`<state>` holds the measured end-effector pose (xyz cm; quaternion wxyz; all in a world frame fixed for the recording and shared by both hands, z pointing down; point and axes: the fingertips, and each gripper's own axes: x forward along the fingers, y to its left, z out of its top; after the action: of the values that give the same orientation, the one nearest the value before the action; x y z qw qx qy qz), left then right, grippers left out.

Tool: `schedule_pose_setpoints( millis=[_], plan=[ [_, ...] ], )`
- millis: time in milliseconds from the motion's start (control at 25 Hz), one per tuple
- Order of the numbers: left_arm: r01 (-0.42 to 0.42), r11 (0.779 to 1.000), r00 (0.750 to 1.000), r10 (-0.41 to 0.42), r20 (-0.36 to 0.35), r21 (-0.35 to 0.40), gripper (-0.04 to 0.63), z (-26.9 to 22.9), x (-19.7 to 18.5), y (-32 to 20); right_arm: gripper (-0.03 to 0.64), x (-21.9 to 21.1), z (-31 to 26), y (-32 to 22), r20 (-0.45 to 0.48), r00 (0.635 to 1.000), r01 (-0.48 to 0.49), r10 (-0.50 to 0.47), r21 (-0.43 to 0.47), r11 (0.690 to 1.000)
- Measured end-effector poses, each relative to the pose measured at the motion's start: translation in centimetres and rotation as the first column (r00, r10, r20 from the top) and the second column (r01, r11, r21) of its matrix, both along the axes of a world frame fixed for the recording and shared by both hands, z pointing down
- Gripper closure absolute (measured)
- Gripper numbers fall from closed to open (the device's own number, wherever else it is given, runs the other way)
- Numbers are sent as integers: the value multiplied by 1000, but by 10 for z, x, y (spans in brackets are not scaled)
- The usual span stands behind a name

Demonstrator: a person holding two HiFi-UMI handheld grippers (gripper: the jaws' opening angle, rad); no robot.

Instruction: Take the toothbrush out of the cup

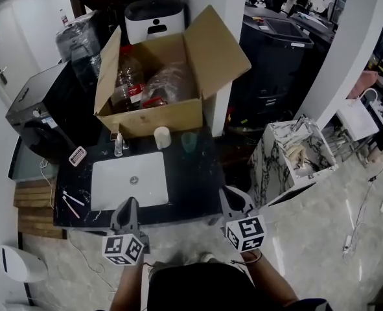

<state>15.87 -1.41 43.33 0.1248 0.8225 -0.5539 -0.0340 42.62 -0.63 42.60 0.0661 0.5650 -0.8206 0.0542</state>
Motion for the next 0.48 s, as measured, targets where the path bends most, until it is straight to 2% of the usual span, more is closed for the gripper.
schedule_pose_setpoints(
  millis=[120, 480],
  plan=[
    [-17, 1000, 998, 16, -53, -10, 571, -7, 14, 1, 604, 5, -4, 5, -17, 1000, 13, -13, 15, 1000],
    [-50, 999, 998, 50, -38, 0, 571, -14, 45, 1, 604, 32, -10, 5, 23, 1000, -7, 7, 17, 1000]
  ],
)
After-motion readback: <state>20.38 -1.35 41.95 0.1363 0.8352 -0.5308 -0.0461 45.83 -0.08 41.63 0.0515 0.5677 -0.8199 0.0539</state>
